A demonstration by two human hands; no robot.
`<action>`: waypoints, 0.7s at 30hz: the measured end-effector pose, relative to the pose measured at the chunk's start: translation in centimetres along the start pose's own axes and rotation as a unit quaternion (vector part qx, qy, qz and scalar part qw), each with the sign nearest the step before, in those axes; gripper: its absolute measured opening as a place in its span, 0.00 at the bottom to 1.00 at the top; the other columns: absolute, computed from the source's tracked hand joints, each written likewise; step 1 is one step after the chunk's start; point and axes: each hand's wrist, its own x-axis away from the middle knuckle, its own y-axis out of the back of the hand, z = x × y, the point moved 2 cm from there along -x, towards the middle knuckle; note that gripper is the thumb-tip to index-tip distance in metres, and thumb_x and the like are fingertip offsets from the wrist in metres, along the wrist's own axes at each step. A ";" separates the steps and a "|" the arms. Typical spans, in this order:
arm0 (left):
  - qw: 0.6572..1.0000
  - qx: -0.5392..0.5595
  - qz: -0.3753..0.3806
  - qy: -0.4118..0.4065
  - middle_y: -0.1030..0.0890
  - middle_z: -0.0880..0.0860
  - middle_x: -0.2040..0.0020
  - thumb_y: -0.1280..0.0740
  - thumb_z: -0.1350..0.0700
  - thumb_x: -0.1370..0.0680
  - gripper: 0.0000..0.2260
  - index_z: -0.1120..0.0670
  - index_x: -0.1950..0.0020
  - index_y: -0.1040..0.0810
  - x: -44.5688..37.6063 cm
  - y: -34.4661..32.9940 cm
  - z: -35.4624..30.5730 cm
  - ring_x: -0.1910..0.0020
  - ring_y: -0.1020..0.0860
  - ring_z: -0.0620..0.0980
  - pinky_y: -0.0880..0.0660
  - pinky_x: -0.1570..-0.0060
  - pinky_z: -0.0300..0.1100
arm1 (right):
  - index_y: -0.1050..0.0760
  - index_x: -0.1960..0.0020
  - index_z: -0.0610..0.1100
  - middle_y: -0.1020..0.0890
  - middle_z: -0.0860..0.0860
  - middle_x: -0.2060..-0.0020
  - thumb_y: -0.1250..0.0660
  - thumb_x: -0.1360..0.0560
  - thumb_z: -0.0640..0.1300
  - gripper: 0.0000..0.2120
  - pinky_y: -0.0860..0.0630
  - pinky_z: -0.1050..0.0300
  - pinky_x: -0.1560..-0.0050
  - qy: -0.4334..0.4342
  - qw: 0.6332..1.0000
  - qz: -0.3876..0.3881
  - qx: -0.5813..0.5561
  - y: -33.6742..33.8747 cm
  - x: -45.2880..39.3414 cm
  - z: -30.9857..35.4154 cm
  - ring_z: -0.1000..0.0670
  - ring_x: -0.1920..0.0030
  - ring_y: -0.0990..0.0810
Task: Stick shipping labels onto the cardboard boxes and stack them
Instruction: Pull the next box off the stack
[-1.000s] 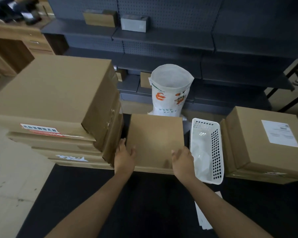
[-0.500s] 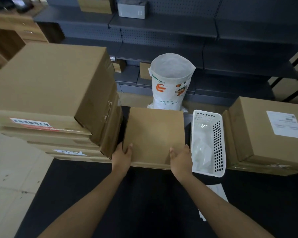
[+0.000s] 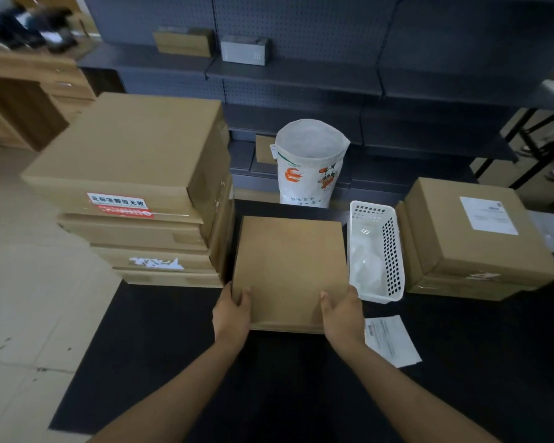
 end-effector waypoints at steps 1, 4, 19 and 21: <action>1.000 -0.003 0.002 -0.003 0.24 0.53 0.36 0.39 0.46 0.20 0.22 0.54 0.29 0.32 0.9 0.4 0.4 0.38 0.26 0.53 0.28 0.37 0.51 | 0.41 0.26 0.39 0.30 0.41 0.32 0.36 0.22 0.52 0.30 0.28 0.47 0.37 -0.003 1.000 -0.002 -0.006 0.1 1.1 -0.6 0.41 0.35 0.28; 1.000 -0.022 0.005 -0.010 0.24 0.52 0.37 0.39 0.45 0.20 0.23 0.54 0.29 0.32 3.0 1.2 1.6 0.39 0.25 0.53 0.28 0.38 0.52 | 0.40 0.27 0.40 0.29 0.41 0.33 0.36 0.23 0.53 0.30 0.28 0.46 0.37 -0.016 1.000 -0.002 -0.002 0.2 3.5 -2.2 0.42 0.36 0.27; 0.996 -0.092 0.022 0.007 0.26 0.55 0.33 0.41 0.44 0.20 0.26 0.57 0.26 0.36 11.9 3.1 9.6 0.35 0.27 0.56 0.30 0.35 0.52 | 0.44 0.25 0.41 0.30 0.41 0.34 0.37 0.22 0.56 0.33 0.26 0.46 0.42 -0.016 0.998 0.021 0.052 -0.4 12.4 -10.1 0.41 0.38 0.27; 0.995 -0.098 0.033 -0.002 0.26 0.54 0.34 0.41 0.43 0.20 0.26 0.56 0.27 0.36 11.7 3.2 9.8 0.37 0.26 0.55 0.29 0.37 0.53 | 0.45 0.25 0.41 0.31 0.41 0.33 0.38 0.22 0.57 0.34 0.26 0.46 0.43 -0.011 0.998 0.020 0.064 -0.6 12.3 -10.3 0.41 0.38 0.27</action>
